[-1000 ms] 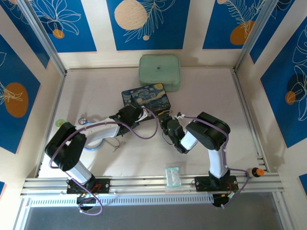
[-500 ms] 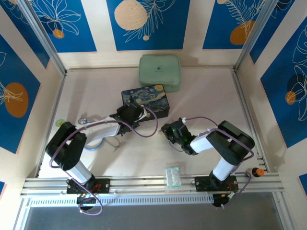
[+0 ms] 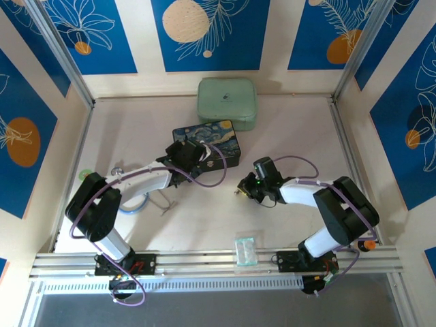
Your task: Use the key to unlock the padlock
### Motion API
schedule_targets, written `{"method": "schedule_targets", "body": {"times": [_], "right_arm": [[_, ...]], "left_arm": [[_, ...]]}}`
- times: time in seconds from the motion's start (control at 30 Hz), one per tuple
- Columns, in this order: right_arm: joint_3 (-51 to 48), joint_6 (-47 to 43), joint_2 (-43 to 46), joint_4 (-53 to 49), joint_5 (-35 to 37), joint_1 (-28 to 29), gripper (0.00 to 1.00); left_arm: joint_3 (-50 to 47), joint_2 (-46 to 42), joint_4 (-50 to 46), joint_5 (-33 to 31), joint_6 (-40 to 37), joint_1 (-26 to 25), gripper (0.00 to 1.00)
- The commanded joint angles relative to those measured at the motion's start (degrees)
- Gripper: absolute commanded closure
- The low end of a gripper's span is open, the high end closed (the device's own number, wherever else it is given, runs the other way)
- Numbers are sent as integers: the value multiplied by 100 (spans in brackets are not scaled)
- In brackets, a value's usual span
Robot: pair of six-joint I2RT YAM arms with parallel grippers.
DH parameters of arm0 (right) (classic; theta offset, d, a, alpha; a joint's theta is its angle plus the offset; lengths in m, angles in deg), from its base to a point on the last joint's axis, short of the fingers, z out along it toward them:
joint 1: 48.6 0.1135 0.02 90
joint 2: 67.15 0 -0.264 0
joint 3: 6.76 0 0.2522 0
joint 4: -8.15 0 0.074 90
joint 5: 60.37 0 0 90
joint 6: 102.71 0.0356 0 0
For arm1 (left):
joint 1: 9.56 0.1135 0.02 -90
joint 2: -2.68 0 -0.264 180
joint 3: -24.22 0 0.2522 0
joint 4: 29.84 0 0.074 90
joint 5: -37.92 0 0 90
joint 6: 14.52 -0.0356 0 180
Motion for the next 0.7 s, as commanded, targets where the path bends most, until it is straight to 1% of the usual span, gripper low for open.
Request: {"method": "schedule_targets", "body": {"times": [0.0, 0.1, 0.2, 0.37, 0.43, 0.53, 0.6, 0.67], "right_arm": [[155, -686, -109, -1066, -837, -235, 83], [253, -957, -103, -1409, -1009, -407, 80], [568, -1330, -169, -2136, -994, -547, 75], [652, -1646, -3, -2594, -997, -827, 74], [833, -1932, 46, -3026, -704, -872, 74], [1145, -2244, 47, -3623, -166, -795, 74], [1205, -2321, 72, -3711, -40, -784, 73], [1240, -2365, 91, -3756, 13, -772, 68]], "left_arm": [[208, 39, -155, 31, 396, -2, 1], [195, -173, -186, 250, 613, -12, 1], [210, -404, -270, 452, 832, -20, 1], [194, -707, -364, 552, 1002, -114, 1], [199, -796, -450, 558, 1044, -151, 1], [177, -924, -524, 577, 1093, -214, 1], [163, -990, -575, 554, 1139, -248, 1], [156, -1051, -635, 549, 1176, -261, 1]]}}
